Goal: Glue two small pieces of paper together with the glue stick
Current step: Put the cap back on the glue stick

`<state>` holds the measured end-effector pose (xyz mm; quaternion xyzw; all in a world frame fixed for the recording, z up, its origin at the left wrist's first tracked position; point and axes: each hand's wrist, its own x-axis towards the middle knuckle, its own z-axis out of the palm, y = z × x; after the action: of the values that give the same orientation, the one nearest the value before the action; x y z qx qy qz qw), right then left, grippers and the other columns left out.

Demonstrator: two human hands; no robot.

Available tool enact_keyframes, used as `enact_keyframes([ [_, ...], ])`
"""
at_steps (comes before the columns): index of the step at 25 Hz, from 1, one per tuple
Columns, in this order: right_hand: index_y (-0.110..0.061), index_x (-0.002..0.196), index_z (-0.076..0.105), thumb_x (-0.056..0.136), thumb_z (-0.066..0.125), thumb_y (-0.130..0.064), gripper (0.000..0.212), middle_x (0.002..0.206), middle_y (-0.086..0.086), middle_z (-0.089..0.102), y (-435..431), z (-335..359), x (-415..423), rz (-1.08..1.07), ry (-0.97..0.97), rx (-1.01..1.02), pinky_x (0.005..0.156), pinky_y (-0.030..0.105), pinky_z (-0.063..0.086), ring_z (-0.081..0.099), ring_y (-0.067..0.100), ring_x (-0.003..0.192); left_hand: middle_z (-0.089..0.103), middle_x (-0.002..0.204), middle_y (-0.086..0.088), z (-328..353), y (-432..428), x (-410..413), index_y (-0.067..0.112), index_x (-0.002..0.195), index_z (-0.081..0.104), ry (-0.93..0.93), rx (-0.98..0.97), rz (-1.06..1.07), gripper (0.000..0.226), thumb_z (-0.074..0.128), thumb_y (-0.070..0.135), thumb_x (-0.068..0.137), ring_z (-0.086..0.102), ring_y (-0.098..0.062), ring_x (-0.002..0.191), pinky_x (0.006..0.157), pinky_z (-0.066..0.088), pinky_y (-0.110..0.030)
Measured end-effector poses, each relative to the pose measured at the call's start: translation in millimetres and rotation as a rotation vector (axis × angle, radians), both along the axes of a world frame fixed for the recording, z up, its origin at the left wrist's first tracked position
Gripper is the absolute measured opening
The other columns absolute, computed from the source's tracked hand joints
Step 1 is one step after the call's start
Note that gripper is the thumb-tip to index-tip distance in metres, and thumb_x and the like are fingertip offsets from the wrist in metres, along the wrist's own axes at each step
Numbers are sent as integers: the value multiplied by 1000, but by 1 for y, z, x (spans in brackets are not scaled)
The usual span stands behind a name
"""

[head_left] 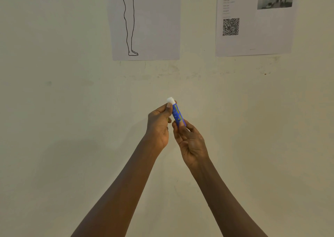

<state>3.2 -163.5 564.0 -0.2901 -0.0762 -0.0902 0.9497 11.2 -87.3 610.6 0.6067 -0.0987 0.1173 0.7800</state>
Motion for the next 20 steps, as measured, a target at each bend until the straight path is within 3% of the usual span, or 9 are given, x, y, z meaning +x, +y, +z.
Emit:
enact_keyframes([
  [4, -8, 79, 60, 75, 57, 11, 20, 87, 12, 63, 2, 0, 0, -159, 37, -69, 62, 22, 57, 65, 23, 75, 54, 79, 7, -2, -2, -1, 10, 115, 60, 1, -12, 2, 30, 48, 25, 91, 37, -13, 69, 71, 36, -27],
  [9, -10, 70, 60, 67, 62, 18, 29, 77, 5, 63, 8, -1, 1, -454, -24, -213, 62, 16, 56, 64, 15, 70, 54, 93, 1, -2, -5, -4, 9, 116, 59, 23, -33, 45, 32, 48, 26, 91, 43, -23, 89, 64, 38, -20],
  [12, -11, 70, 60, 68, 61, 18, 30, 77, 3, 64, 6, -1, -1, -522, -89, -238, 65, 16, 55, 66, 6, 64, 50, 102, -1, 0, -6, -6, 6, 120, 55, 84, -53, 46, 36, 46, 27, 92, 44, -23, 91, 85, 35, -29],
  [16, -11, 73, 60, 72, 62, 12, 23, 85, 8, 63, 0, -1, 0, -396, -44, -106, 72, 20, 55, 63, 16, 77, 49, 103, 0, 9, 0, -5, 8, 128, 45, 144, -240, -78, 34, 36, 12, 95, 53, -13, 84, 96, 28, -32],
  [20, -11, 77, 60, 74, 59, 10, 21, 91, 12, 63, -1, -7, -3, -290, -45, -55, 79, 25, 53, 61, 24, 85, 54, 126, -8, 12, 7, -3, 6, 134, 35, 95, -409, -149, 39, 31, 5, 96, 50, -17, 121, 99, 29, -29],
])
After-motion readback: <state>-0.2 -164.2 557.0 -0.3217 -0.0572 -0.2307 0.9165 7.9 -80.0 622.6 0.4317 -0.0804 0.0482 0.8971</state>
